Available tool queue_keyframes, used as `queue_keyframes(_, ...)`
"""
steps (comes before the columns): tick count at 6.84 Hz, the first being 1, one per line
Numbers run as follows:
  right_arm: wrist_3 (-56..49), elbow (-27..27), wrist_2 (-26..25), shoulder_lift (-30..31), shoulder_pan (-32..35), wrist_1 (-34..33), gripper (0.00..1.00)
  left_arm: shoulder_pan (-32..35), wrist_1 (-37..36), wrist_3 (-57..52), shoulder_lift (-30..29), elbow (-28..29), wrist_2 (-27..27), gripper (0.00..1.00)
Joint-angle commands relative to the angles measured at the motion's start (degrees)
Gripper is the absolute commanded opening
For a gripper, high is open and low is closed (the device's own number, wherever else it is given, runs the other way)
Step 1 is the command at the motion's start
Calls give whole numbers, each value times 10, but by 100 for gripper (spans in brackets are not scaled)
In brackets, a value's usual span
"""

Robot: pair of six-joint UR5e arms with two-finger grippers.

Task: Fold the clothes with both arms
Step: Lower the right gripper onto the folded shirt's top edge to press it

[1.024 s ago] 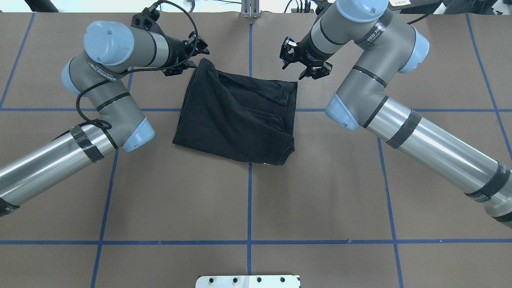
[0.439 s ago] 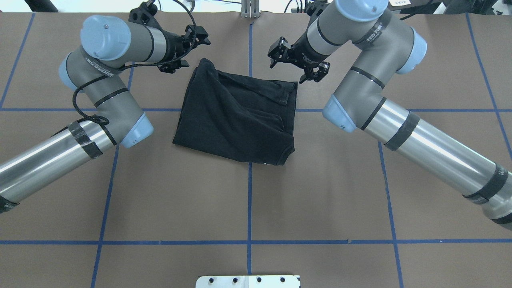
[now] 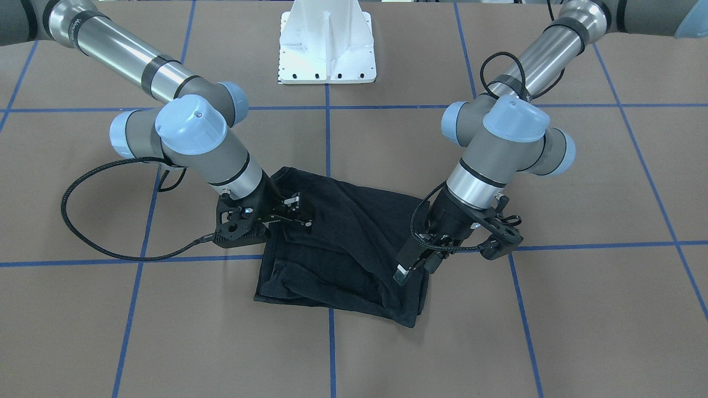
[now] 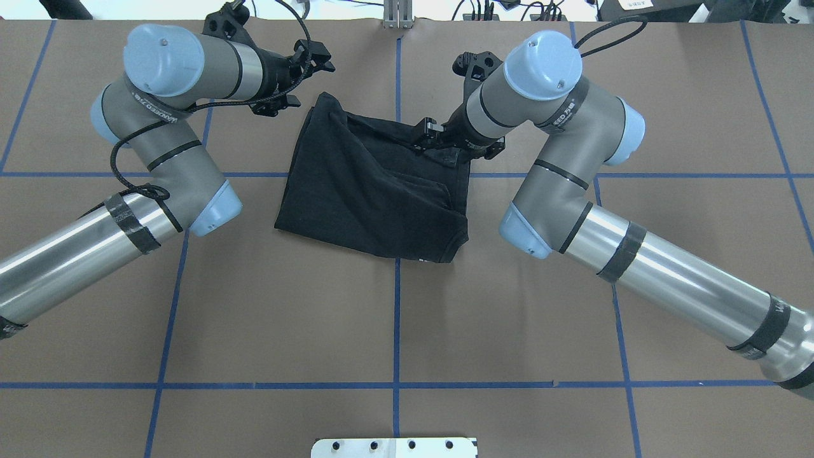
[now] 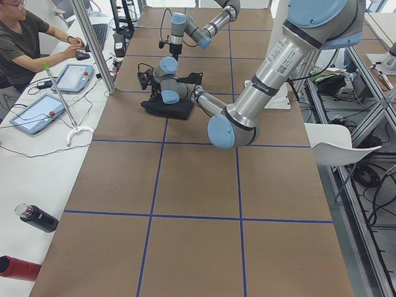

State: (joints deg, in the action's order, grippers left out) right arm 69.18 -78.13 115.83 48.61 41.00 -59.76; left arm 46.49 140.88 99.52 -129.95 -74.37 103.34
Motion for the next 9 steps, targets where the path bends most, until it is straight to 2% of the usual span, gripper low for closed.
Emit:
queue_keyframes(1, -45, 1, -40, 9, -21, 5, 81, -1, 0, -3, 2, -1, 0, 100)
queue_keyframes(4, -69, 6, -46, 24, -28, 5, 71, -1, 15, -8, 11, -1, 0, 100)
queue_keyframes(7, -68, 10, -60, 22, -35, 6, 54, -1, 15, -11, 14, 0, 0, 100)
queue_keyframes(9, -69, 17, -73, 16, -35, 6, 51, -1, 16, -11, 17, 0, 0, 100)
